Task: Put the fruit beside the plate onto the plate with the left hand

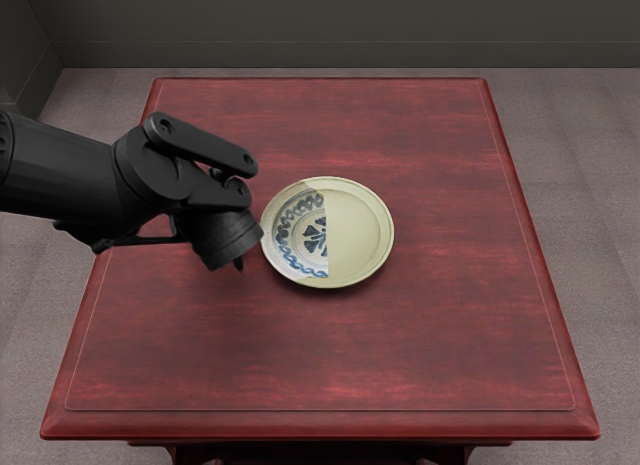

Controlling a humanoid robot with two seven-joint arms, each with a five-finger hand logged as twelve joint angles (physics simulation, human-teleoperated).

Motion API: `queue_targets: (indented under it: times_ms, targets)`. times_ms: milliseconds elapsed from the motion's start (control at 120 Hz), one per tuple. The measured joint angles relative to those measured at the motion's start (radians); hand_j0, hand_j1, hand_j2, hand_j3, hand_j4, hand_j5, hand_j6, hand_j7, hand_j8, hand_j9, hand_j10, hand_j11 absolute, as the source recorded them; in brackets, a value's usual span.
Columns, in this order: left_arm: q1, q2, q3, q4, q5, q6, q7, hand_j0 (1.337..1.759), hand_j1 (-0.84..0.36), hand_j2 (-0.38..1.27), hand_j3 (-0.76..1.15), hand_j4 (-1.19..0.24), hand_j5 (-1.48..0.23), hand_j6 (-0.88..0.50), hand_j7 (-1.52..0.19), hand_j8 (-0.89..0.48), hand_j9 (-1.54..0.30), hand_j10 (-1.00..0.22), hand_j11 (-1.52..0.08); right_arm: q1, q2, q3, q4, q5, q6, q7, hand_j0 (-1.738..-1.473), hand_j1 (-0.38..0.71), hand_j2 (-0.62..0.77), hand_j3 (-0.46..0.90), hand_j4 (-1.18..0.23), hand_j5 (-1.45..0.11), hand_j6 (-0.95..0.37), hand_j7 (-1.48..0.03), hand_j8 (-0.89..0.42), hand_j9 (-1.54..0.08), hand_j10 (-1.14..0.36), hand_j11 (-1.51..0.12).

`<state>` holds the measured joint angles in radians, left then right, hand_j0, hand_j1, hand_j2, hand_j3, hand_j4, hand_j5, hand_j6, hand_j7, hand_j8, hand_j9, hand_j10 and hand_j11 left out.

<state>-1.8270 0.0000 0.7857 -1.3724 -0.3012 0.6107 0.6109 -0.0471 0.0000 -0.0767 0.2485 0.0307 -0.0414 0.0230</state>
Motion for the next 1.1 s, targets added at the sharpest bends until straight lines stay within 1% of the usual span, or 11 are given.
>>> queue_targets:
  times_ms: [83, 208, 300, 408, 608, 725, 792, 900, 958, 1050, 1100]
  targets:
    - [0.001, 0.0, 0.002, 0.003, -0.002, 0.0, 0.0, 1.658, -0.13, 0.08, 0.0, -0.4, -0.52, -0.37, -0.52, -0.4, -0.52, -0.4, -0.52, 0.0, 0.0, 0.0, 0.0, 0.0, 0.0, 0.0, -1.658, -0.3, -0.01, 0.0, -0.04, -0.05, -0.04, -0.05, -0.04, -0.05, -0.04, -0.05]
    - [0.014, 0.0, 0.004, 0.005, 0.0, 0.001, 0.0, 1.658, -0.19, 0.1, 0.0, -0.47, -0.58, -0.44, -0.59, -0.48, -0.59, -0.46, -0.59, 0.0, 0.0, 0.0, 0.0, 0.0, 0.0, 0.0, -1.658, -0.3, -0.01, 0.0, -0.04, -0.05, -0.04, -0.05, -0.04, -0.05, -0.04, -0.05]
    - [0.017, 0.0, 0.011, 0.005, -0.003, 0.0, 0.0, 1.658, -0.22, 0.1, 0.0, -0.49, -0.62, -0.47, -0.62, -0.49, -0.62, -0.48, -0.62, 0.0, 0.0, 0.0, 0.0, 0.0, 0.0, 0.0, -1.658, -0.3, -0.01, 0.0, -0.04, -0.05, -0.04, -0.05, -0.04, -0.05, -0.04, -0.05]
    - [0.033, 0.0, 0.02, 0.011, -0.005, 0.0, 0.0, 1.658, -0.25, 0.1, 0.0, -0.5, -0.64, -0.49, -0.64, -0.51, -0.65, -0.5, -0.65, 0.0, 0.0, 0.0, 0.0, 0.0, 0.0, 0.0, -1.658, -0.3, -0.01, 0.0, -0.04, -0.05, -0.04, -0.05, -0.04, -0.05, -0.04, -0.05]
    - [0.037, 0.0, 0.03, 0.025, -0.005, -0.001, 0.0, 1.657, -0.26, 0.15, 0.0, -0.52, -0.68, -0.52, -0.68, -0.52, -0.69, -0.52, -0.69, 0.0, 0.0, 0.0, 0.0, 0.0, 0.0, 0.0, -1.658, -0.3, -0.01, 0.0, -0.04, -0.05, -0.04, -0.05, -0.04, -0.05, -0.04, -0.05]
    - [0.039, 0.0, 0.03, 0.029, -0.004, -0.003, 0.0, 1.654, -0.3, 0.26, 0.0, -0.59, -0.82, -0.46, -0.81, -0.6, -0.81, -0.6, -0.81, 0.0, 0.0, 0.0, 0.0, 0.0, 0.0, 0.0, -1.658, -0.3, -0.01, 0.0, -0.04, -0.05, -0.04, -0.05, -0.04, -0.05, -0.04, -0.05]
    - [0.044, 0.0, 0.031, 0.03, -0.001, 0.0, 0.001, 1.653, -0.32, 0.4, 0.0, -0.63, -0.88, -0.49, -0.88, -0.62, -0.88, -0.65, -0.88, 0.0, 0.0, 0.0, 0.0, 0.0, 0.0, 0.0, -1.658, -0.3, -0.01, 0.0, -0.04, -0.05, -0.04, -0.05, -0.04, -0.05, -0.04, -0.05]
    - [0.044, 0.0, 0.03, 0.029, -0.003, 0.0, 0.0, 1.654, -0.32, 0.55, 0.0, -0.68, -0.98, -0.5, -0.98, -0.66, -0.99, -0.73, -0.98, 0.0, 0.0, 0.0, 0.0, 0.0, 0.0, 0.0, -1.658, -0.3, -0.01, 0.0, -0.04, -0.05, -0.04, -0.05, -0.04, -0.05, -0.04, -0.05]
    - [0.04, 0.0, 0.03, 0.027, -0.004, -0.002, 0.0, 1.654, -0.35, 0.64, 0.0, -0.67, -1.03, -0.48, -1.03, -0.66, -1.03, -0.76, -1.03, 0.0, 0.0, 0.0, 0.0, 0.0, 0.0, 0.0, -1.658, -0.3, -0.01, 0.0, -0.04, -0.05, -0.04, -0.05, -0.04, -0.05, -0.04, -0.05]
    - [-0.005, 0.0, 0.029, 0.007, -0.007, -0.004, -0.001, 1.655, -0.37, 0.63, 0.0, -0.62, -1.08, -0.43, -1.06, -0.62, -1.06, -0.79, -1.06, 0.0, 0.0, 0.0, 0.0, 0.0, 0.0, 0.0, -1.658, -0.3, -0.01, 0.0, -0.04, -0.05, -0.04, -0.05, -0.04, -0.05, -0.04, -0.05]
    - [-0.02, 0.0, 0.029, -0.01, -0.008, -0.004, -0.001, 1.655, -0.39, 0.68, 0.0, -0.61, -1.1, -0.43, -1.07, -0.62, -1.07, -0.8, -1.07, 0.0, 0.0, 0.0, 0.0, 0.0, 0.0, 0.0, -1.658, -0.3, -0.01, 0.0, -0.04, -0.05, -0.04, -0.05, -0.04, -0.05, -0.04, -0.05]
